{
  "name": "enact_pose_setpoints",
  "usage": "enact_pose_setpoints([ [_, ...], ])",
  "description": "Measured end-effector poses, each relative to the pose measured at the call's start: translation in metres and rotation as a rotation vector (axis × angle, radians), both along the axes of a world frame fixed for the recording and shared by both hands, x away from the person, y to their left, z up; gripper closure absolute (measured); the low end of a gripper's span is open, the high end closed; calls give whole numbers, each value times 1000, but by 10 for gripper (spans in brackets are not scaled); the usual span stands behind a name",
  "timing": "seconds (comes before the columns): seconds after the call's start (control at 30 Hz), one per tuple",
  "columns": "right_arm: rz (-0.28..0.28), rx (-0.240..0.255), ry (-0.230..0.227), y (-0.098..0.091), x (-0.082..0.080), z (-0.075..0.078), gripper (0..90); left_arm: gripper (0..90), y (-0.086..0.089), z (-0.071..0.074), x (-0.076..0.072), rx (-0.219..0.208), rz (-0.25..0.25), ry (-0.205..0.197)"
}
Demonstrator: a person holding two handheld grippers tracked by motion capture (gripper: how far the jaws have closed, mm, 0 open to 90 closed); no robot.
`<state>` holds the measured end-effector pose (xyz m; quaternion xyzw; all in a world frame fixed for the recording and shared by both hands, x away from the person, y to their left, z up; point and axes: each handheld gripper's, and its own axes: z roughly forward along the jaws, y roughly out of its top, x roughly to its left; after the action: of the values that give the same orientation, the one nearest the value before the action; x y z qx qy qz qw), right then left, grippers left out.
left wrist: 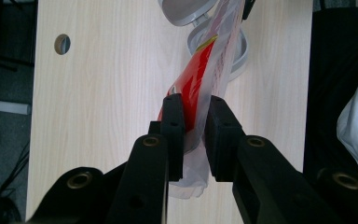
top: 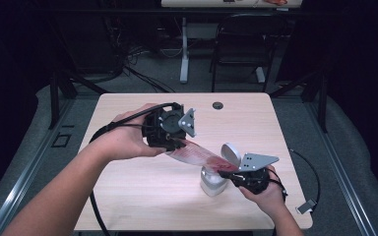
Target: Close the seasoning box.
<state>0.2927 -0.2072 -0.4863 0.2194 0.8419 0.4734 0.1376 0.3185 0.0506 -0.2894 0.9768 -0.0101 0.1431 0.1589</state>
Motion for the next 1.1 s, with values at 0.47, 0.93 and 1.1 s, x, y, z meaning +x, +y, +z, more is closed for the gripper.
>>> enact_pose_setpoints([
  [0.47, -2, -9, 0, 0, 0, 0, 900, 792, 0, 0, 0, -5, 0, 1],
  [0.93, 0, -7, 0, 0, 0, 0, 900, 792, 0, 1, 0, -3, -3, 1],
  [1.1, 1, -6, 0, 0, 0, 0, 900, 792, -1, 1, 0, -3, -4, 1],
])
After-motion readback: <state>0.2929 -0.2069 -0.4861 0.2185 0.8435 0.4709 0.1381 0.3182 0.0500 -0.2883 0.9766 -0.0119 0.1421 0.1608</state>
